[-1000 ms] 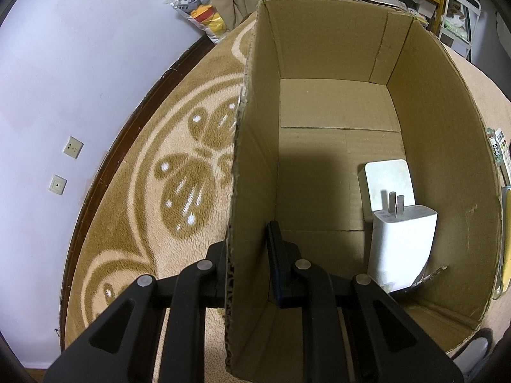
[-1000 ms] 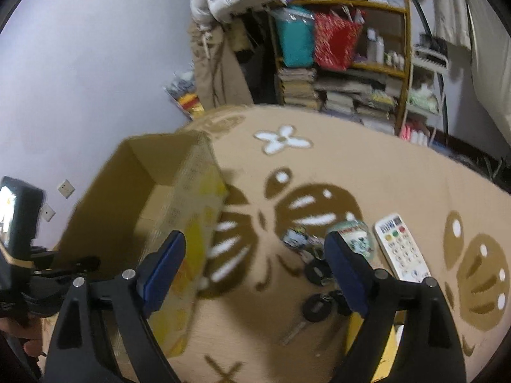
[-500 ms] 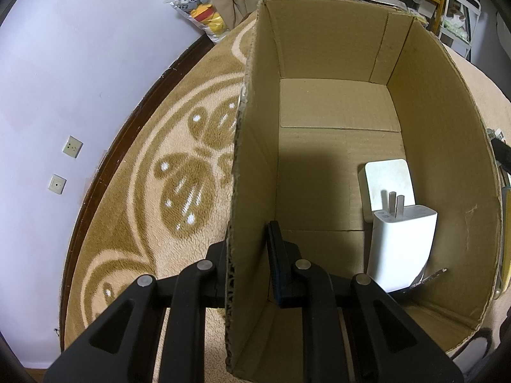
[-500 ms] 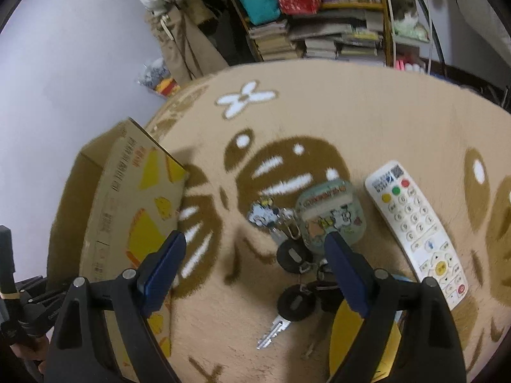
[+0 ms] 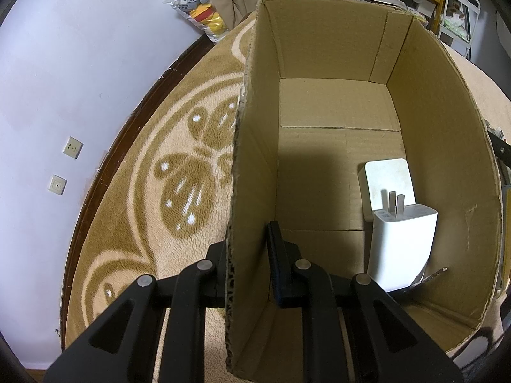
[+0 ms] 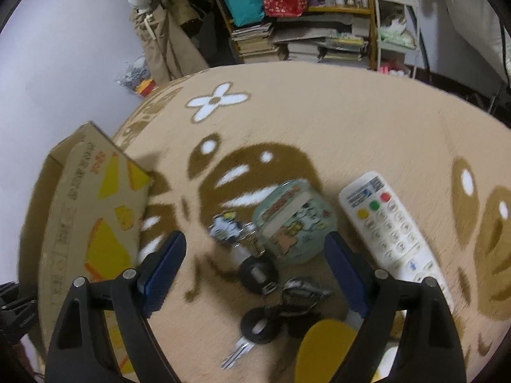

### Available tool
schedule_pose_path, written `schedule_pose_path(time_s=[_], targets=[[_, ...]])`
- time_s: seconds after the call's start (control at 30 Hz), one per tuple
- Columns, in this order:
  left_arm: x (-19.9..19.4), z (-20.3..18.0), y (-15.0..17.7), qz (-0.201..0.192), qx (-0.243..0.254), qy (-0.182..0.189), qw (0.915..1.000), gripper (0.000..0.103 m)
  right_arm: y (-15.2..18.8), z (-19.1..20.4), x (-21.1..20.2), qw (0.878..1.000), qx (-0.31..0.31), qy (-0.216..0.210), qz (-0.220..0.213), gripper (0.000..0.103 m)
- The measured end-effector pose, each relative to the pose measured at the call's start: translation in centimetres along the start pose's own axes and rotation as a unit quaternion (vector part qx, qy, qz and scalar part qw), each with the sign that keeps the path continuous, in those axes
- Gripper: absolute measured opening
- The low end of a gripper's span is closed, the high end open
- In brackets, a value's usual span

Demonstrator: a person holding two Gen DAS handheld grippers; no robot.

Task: Organize rigid objects
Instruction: 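Move the right gripper back toward the remaining items, then grasp the clear cartoon-printed case with the right gripper, then carry the clear case into the box and open the right gripper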

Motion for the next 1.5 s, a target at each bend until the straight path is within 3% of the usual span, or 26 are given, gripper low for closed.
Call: schedule_pose_path(time_s=[0.2,0.33,0.63,0.97,1.27,1.5], targets=[[0.1,0.1,-0.1,0.001,0.0,0.002,1.0,0.016,-0.7,-1.7,1.4,1.0,0.024,0.015,-0.007,0.092],[0.1,0.1,-0.1,0.001,0.0,0.003,1.0,0.017,-0.8,-2.3,2.4,0.999,0.035,0.036,-0.004,0.069],[0.2,-0.2,-0.2,0.002,0.001,-0.001,1.0,0.017,-0.6,-1.7,1.2,0.999,0.016,0.045,-0.018,0.069],[0.2,-0.1,-0.3,0.002,0.003,-0.002,1.0,0.017,-2.0,3.0,-3.1,0.998,-0.014,-0.01,-0.067,0.069],[0.2,-0.3,-0.2,0.001,0.007,-0.006,1.0,0.017,-3.5,9.8,-8.6,0.987,-0.05,-0.093,-0.119,0.068],[0.2,-0.4,-0.2,0.001,0.007,-0.006,1.0,0.017,-2.8,14.4,-11.0,0.976,-0.067,-0.171,-0.117,0.068]])
Point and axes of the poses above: each gripper's, at about its wrist camera, not at the fingertips, and x roughly the way its jaws point, z to its left, y to its underside, the point moved 8 cm from there along x, roughly the way its jaws point, and after that the axes turned 2 degrees about x, right-handed, at the moved point
